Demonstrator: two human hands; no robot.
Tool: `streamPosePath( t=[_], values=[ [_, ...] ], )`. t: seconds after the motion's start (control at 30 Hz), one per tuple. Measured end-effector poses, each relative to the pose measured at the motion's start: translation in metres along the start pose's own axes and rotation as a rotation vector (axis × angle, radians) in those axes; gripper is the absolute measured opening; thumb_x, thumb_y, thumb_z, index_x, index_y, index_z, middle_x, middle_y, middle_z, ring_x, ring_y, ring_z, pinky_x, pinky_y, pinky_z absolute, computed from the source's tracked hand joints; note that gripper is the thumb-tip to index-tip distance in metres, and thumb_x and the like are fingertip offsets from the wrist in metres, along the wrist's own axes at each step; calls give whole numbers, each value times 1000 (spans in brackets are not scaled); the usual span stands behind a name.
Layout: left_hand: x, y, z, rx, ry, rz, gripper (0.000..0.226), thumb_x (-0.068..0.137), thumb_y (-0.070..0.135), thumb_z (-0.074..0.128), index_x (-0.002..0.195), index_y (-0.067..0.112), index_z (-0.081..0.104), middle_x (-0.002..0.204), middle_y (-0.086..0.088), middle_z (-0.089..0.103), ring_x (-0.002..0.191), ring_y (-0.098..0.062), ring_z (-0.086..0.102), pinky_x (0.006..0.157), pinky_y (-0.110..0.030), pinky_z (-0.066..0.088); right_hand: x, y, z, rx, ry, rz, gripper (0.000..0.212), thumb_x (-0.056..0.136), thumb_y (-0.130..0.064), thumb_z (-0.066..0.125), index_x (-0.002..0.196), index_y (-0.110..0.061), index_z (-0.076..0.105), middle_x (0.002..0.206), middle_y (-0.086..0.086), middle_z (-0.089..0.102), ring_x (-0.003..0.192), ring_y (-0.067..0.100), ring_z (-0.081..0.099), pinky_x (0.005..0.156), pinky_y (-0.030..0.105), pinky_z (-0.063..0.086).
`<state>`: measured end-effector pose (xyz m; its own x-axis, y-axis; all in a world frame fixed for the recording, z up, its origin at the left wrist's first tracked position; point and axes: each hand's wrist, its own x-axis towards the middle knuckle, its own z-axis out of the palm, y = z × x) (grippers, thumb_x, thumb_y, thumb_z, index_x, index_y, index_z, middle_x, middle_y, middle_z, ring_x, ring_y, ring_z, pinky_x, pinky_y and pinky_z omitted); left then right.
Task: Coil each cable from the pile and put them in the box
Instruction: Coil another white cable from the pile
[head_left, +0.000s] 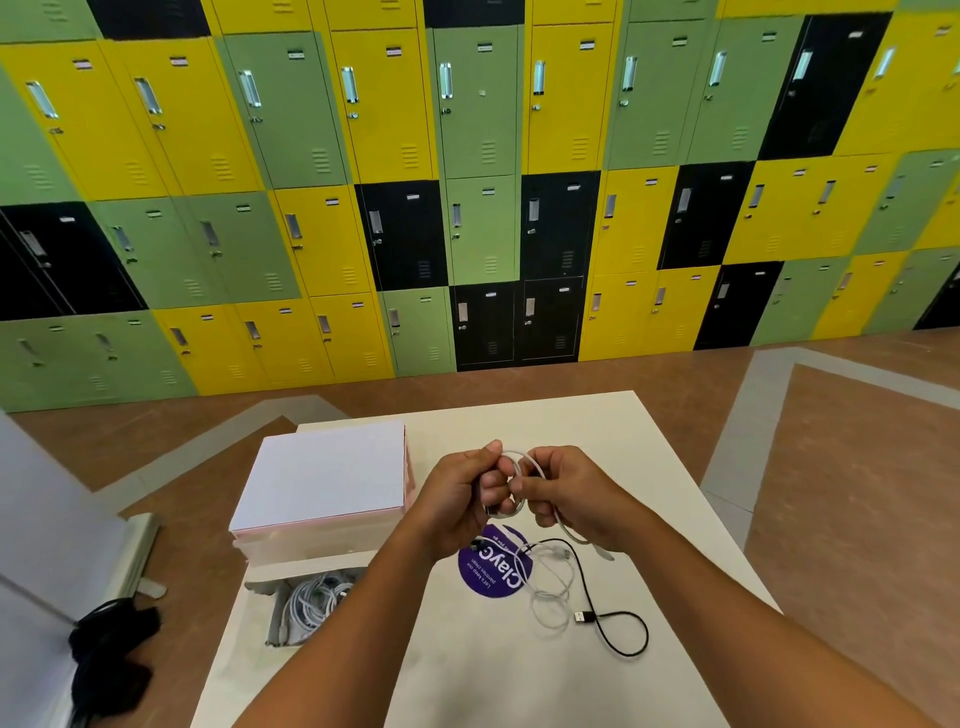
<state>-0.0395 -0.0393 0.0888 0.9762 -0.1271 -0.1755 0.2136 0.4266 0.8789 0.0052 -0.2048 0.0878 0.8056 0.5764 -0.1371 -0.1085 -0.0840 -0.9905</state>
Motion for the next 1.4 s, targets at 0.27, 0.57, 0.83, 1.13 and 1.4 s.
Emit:
streamPosePath(
  t=[0.27,0.57,0.83,1.13,1.4],
  values=[
    [4,-2,5,114,125,61,38,107,23,44,78,6,62,52,0,37,48,-11,36,56,-27,46,1,-5,0,-44,36,-60,8,94,1,63,91,-1,56,66,9,45,51,12,37,47,25,32],
    [7,0,17,130,365,95,39,106,28,47,73,9,55,49,3,40,44,-10,35,47,-24,34,2,-5,7,-178,97,-97,16,98,-17,63,98,-2,62,63,9,58,50,18,45,45,27,39],
    [9,21,-5,-71,467,142,37,106,25,48,73,9,53,48,6,33,42,-8,31,40,-21,33,-14,17,-20,-363,163,-5,17,99,-18,58,90,-14,71,68,-1,60,64,9,53,64,23,43],
    [7,18,8,-143,288,95,38,107,25,43,73,9,52,49,5,31,40,-7,28,39,-20,32,-8,10,-15,-81,343,-64,21,100,-8,57,112,-9,74,103,6,64,83,27,73,69,30,60],
    [5,6,16,-198,155,31,39,107,26,42,72,10,52,52,5,26,41,-6,23,41,-19,29,-1,-20,-9,98,497,-4,7,90,-10,73,95,-7,75,71,8,70,64,18,62,58,29,49]
  ],
)
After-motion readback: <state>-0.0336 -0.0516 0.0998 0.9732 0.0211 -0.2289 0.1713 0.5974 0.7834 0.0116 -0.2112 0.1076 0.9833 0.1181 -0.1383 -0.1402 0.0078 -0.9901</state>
